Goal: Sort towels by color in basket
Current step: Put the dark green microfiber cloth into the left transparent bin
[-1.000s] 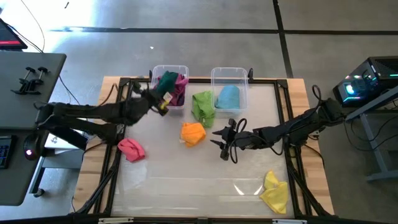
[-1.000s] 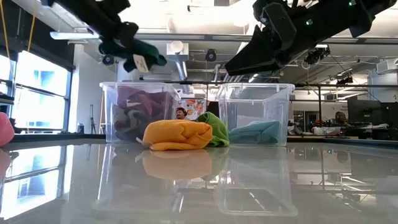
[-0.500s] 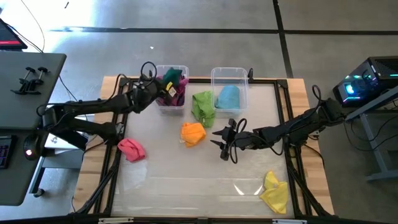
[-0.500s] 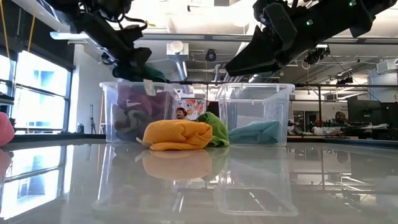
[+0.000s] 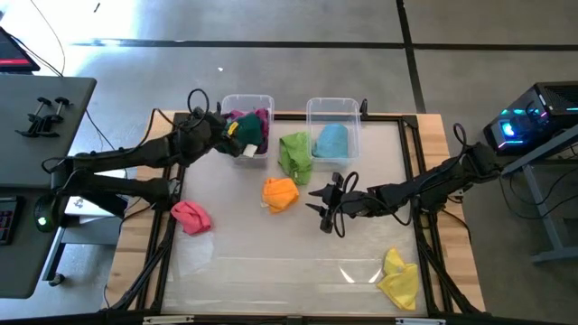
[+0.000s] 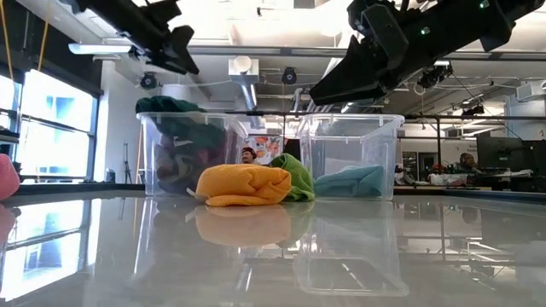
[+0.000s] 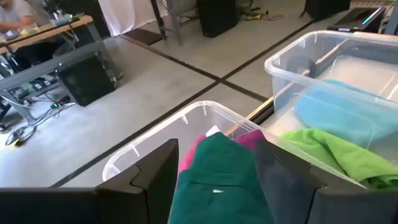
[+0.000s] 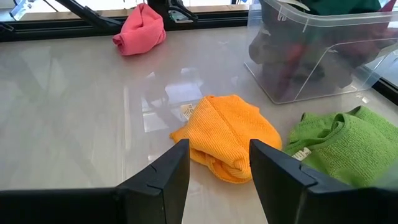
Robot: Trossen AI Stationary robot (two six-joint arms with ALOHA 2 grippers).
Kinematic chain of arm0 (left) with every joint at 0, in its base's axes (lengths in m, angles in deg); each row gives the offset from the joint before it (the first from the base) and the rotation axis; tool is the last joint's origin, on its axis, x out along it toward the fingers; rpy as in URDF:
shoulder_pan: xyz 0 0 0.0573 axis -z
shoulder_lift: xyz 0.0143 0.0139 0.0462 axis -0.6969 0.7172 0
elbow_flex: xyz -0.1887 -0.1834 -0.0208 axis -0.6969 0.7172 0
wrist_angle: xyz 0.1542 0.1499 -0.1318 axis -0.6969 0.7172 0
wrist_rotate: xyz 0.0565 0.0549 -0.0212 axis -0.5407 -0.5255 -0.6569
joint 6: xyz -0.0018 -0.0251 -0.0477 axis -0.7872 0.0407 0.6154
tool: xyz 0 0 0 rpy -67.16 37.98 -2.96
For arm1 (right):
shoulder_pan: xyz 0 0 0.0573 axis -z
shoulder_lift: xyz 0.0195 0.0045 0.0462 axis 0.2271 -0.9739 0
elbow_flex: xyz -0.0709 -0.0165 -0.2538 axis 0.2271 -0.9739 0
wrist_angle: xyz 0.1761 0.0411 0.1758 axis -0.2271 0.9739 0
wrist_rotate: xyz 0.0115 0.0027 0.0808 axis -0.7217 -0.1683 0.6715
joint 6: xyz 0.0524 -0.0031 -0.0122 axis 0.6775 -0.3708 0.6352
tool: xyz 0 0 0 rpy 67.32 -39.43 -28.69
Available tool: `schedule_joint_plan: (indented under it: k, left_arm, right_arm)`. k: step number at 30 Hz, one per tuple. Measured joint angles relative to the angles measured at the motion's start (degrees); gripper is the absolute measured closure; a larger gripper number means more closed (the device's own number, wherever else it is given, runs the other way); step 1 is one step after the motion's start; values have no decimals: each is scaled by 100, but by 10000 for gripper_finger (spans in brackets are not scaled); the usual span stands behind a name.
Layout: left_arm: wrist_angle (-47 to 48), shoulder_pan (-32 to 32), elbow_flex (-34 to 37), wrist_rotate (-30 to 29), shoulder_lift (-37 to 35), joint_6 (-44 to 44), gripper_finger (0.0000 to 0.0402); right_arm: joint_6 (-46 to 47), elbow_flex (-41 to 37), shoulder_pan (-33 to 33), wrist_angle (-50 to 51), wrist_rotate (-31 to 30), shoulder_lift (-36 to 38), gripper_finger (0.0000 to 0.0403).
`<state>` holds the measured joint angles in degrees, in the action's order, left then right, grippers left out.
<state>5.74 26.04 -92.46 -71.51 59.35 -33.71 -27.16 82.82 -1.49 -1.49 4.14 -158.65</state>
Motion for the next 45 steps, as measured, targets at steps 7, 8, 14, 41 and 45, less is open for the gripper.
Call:
schedule_joint_plan:
  k: [7,8,14,41,45]
  left_arm:
    - [36,-300,0,215,220,-158,207]
    - [58,-420,0,379,302,-110,211]
    - [865,-993,-620,1050,1263,92,267]
    - [1533,-1392,-2182,2451,2701,14,267]
    - [1355,-905,-1555,2540,1952,120,261]
  right_arm:
    - [-3,0,0,0,2,0,242]
    - [-3,0,0,0,1,0,242]
    - [10,0,0,-22,2,0,242]
    - [15,0,-12,-25,46,-2,242]
    - [124,0,-46,-61,36,-2,242]
